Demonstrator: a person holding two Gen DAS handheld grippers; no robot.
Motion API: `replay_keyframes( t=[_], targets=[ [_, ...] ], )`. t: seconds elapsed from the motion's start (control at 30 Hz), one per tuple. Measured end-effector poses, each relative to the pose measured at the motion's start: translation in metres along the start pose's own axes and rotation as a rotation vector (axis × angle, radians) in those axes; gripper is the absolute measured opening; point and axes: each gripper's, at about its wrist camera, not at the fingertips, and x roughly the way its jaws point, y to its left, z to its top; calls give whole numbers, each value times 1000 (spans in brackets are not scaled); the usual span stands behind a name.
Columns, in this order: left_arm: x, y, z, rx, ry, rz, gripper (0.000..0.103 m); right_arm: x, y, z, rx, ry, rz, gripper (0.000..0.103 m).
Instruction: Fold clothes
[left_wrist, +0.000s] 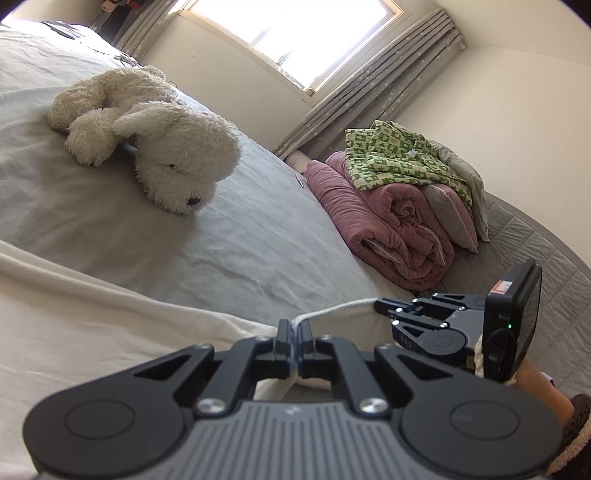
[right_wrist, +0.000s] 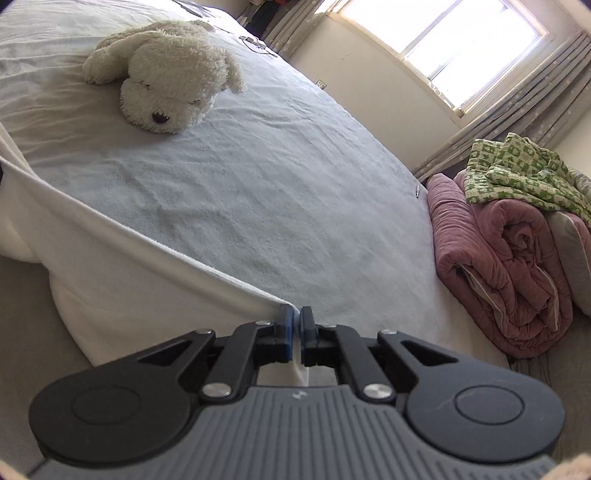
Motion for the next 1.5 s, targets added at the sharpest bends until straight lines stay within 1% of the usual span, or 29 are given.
replay_keyframes(
  t=[0.07, 0.13, 0.17, 0.23, 0.33, 0.4, 0.43, 0.53, 0.67, 0.73, 0.8, 0.87, 0.93, 1.0, 1.07, 1.17, 1.3, 1.37, 1.43, 1.47, 1.5],
  targets=[
    [-2, -2, 0, 5, -3, -19, 3, -6, -1, 10, -1, -66, -83, 3],
    [-2, -5, -1, 22, 6, -39, 3, -11, -4, 13, 7, -113, -138, 3],
    [-1, -7, -1, 38, 23, -49, 3, -13, -6, 14, 12, -134, -161, 3],
    [3, -12, -4, 77, 73, -69, 3, -16, -8, 10, 12, -146, -190, 3],
    [11, -18, -9, 136, 168, -92, 3, -16, -6, -8, 8, -117, -195, 3],
    [19, -23, -17, 186, 255, -104, 3, -16, -4, -26, 14, -78, -181, 3],
    [22, -24, -22, 209, 286, -108, 3, -15, -1, -36, 22, -50, -168, 3],
    [28, -28, -31, 267, 350, -116, 3, -15, 1, -63, 83, 22, -127, 3],
    [33, -30, -40, 320, 396, -122, 3, -16, -1, -95, 202, 108, -69, 3],
    [35, -31, -43, 352, 416, -119, 3, -19, -5, -106, 262, 139, -55, 3],
    [34, -32, -46, 377, 423, -133, 3, -22, -11, -113, 324, 157, -36, 3],
    [32, -32, -46, 393, 424, -140, 3, -24, -19, -114, 387, 171, -11, 7],
    [33, -32, -46, 398, 424, -139, 3, -26, -31, -112, 460, 166, 13, 10],
    [34, -32, -46, 392, 427, -135, 3, -27, -48, -109, 564, 141, 34, 27],
    [34, -33, -47, 398, 429, -134, 3, -23, -61, -106, 635, 120, 63, 35],
    [32, -34, -47, 410, 432, -141, 3, -9, -67, -97, 657, 112, 105, 35],
    [30, -36, -47, 424, 438, -151, 3, 10, -56, -81, 619, 121, 140, 35],
    [31, -35, -47, 421, 442, -151, 3, 14, -50, -74, 607, 99, 164, 35],
    [31, -34, -48, 419, 445, -151, 3, 19, -44, -69, 587, 99, 176, 34],
    [31, -34, -48, 420, 445, -151, 3, 22, -41, -67, 576, 102, 180, 31],
    [31, -34, -48, 421, 445, -151, 3, 25, -39, -66, 562, 107, 172, 26]
  ],
)
